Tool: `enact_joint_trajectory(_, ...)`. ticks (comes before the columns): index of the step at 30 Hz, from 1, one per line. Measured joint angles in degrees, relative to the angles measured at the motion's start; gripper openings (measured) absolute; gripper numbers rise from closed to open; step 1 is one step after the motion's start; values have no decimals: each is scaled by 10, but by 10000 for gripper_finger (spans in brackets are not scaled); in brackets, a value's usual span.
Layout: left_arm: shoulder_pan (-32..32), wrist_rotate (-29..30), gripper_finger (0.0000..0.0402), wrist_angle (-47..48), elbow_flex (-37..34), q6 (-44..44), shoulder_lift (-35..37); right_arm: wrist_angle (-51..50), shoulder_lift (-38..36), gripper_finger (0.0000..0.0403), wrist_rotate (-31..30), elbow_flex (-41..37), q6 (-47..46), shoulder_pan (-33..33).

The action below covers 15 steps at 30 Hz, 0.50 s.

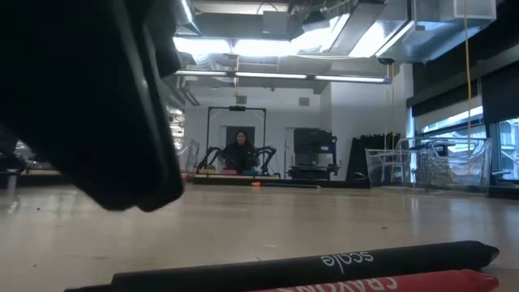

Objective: Sort crayons/erasers/pens/pencils in bins
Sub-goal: Put the black pen into the bottom left transparent bin

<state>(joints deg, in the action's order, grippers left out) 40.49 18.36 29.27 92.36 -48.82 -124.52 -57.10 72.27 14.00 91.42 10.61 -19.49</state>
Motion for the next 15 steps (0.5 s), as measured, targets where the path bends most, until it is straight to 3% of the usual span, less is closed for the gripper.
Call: enact_joint_trajectory(15,-3,12,92,-11,0,19,-34,0,0,108,1,0,1,0)
